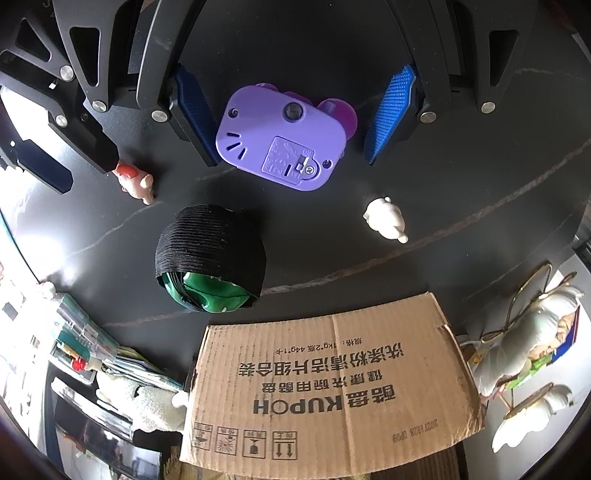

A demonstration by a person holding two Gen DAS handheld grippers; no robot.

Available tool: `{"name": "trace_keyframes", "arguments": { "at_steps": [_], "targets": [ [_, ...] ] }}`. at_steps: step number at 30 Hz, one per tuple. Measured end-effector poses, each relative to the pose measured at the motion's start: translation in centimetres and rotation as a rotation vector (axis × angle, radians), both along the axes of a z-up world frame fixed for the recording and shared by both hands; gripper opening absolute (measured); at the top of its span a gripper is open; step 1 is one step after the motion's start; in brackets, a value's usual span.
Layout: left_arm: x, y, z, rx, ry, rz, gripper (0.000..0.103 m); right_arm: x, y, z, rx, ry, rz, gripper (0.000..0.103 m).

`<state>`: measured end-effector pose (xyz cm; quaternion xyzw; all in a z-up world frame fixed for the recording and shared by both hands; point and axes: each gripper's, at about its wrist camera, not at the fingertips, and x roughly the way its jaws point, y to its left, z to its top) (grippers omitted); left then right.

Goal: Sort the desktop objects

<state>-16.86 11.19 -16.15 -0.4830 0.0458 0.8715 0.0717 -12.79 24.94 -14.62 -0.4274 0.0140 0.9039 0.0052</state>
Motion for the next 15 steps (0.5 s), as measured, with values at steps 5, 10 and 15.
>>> {"name": "trace_keyframes", "arguments": {
  "at_steps": [5, 10, 15],
  "targets": [
    [-0.04, 0.00, -0.24, 0.012, 0.002, 0.001, 0.076, 0.03, -0.30, 0.03, 0.012, 0.000, 0.008, 0.051],
    [0.03, 0.08, -0.35, 0.011, 0.008, 0.008, 0.076, 0.00, -0.42, 0.00, 0.018, 0.000, 0.010, 0.051],
    [0.06, 0.04, -0.28, 0.012, 0.013, -0.002, 0.076, -0.06, -0.39, -0.07, 0.013, -0.003, 0.012, 0.051]
  ]
}}
